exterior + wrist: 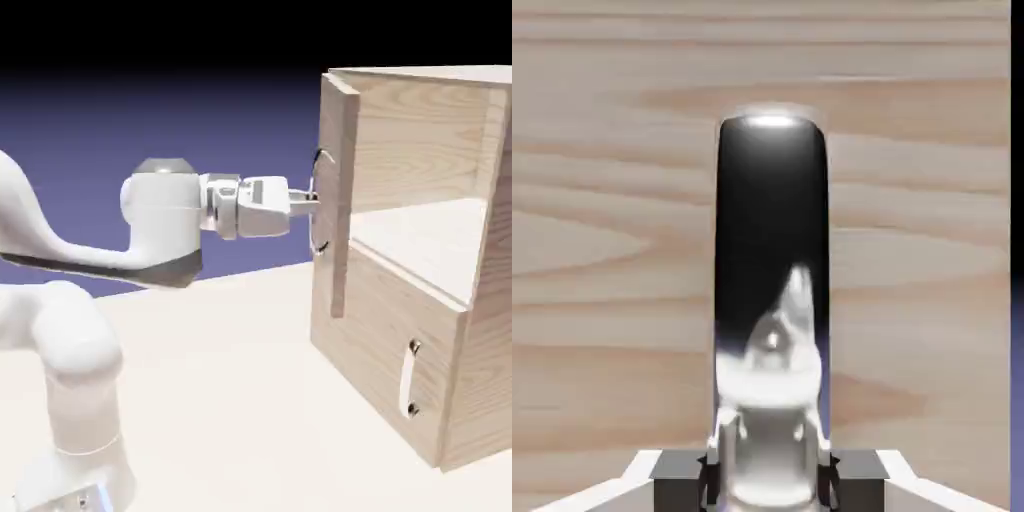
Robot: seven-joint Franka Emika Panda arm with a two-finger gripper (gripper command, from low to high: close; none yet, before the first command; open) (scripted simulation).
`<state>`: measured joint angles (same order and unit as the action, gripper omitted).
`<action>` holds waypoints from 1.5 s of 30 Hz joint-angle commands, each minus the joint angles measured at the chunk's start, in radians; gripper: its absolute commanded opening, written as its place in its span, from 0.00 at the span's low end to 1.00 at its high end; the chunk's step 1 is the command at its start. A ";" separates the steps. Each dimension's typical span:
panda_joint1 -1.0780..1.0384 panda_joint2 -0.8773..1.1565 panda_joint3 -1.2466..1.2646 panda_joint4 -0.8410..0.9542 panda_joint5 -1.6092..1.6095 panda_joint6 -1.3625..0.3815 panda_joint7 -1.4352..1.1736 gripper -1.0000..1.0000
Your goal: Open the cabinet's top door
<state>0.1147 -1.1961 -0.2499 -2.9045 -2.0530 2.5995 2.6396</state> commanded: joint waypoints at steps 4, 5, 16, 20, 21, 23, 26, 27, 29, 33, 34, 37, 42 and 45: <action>-0.032 -0.087 0.106 -0.058 0.178 -0.047 -0.084 0.00; -0.035 -0.108 0.132 -0.071 0.221 -0.061 -0.105 0.00; 0.051 -0.289 0.465 -0.146 0.699 -0.327 -0.287 0.00; 0.102 -0.300 0.610 -0.132 0.856 -0.455 -0.312 0.00; 0.112 -0.297 0.646 -0.124 0.893 -0.487 -0.314 0.00; 0.128 -0.285 0.718 -0.104 0.964 -0.552 -0.317 0.00; 0.138 -0.255 0.827 -0.060 1.067 -0.650 -0.315 0.00; 0.137 -0.242 0.863 -0.042 1.100 -0.683 -0.313 0.00; 0.127 -0.212 0.936 0.001 1.164 -0.751 -0.307 0.00; 0.069 -0.144 1.081 0.116 1.286 -0.892 -0.295 0.00; 0.047 -0.126 1.117 0.151 1.315 -0.929 -0.293 0.00; -0.033 -0.080 1.216 0.259 1.388 -1.034 -0.288 0.00; -0.183 -0.031 1.349 0.441 1.476 -1.187 -0.289 0.00; -0.278 -0.015 1.416 0.549 1.515 -1.271 -0.296 0.00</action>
<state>-0.1636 -1.2113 1.1654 -2.3549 -0.5377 1.3299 2.3437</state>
